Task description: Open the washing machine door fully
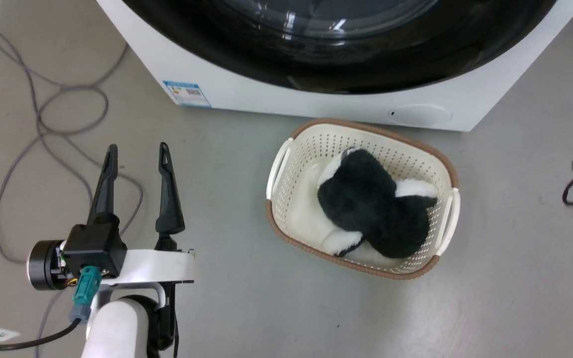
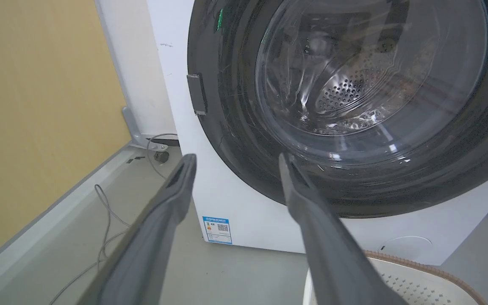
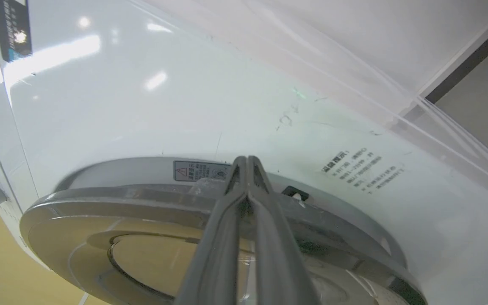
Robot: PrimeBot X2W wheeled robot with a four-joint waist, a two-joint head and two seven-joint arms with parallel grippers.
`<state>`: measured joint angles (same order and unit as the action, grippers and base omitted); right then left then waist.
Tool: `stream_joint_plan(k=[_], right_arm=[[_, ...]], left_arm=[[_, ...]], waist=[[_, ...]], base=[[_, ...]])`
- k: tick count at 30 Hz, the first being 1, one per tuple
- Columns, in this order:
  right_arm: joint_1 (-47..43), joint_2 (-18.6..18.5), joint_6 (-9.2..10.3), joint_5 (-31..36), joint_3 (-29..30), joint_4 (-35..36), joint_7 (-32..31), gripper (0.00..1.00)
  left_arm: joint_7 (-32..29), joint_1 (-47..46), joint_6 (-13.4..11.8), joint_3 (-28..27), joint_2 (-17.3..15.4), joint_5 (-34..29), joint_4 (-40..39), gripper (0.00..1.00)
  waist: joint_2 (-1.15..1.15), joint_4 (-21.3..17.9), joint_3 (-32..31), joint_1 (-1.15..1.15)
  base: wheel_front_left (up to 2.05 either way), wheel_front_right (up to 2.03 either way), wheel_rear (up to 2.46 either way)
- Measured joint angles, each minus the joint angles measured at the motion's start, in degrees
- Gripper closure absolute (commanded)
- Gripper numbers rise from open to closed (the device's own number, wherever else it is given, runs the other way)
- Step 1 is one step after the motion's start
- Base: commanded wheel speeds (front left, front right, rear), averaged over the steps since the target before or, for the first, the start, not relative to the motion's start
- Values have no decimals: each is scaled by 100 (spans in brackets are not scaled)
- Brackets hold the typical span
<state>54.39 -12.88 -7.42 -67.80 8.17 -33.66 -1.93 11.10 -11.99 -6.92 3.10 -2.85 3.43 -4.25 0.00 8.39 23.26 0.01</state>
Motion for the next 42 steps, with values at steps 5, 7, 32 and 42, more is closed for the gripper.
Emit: stream_joint_plan(k=[5,7,32,42], right_arm=[[383,-63,0,-187,-166,-272,-78,100],[503,-70,0,-277,-255,-343,-212,100],[855,-510,4,-1803,-1137,-824,-2041,100],[-437,-452,3,-1964,-1518,215,-2593,100]], left_arm=[[57,-83,-57,32,0,31,-31,0],[74,-118,-75,43,0,38,-46,0],[358,-230,-154,-24,0,49,-13,0],[359,77,-38,-165,1,-62,127,0]], waist=[[0,61,184,0],[0,79,256,0],[0,-23,319,0],[0,-198,-201,-1]], base=[[0,0,0],[0,0,0],[0,0,0],[0,0,0]])
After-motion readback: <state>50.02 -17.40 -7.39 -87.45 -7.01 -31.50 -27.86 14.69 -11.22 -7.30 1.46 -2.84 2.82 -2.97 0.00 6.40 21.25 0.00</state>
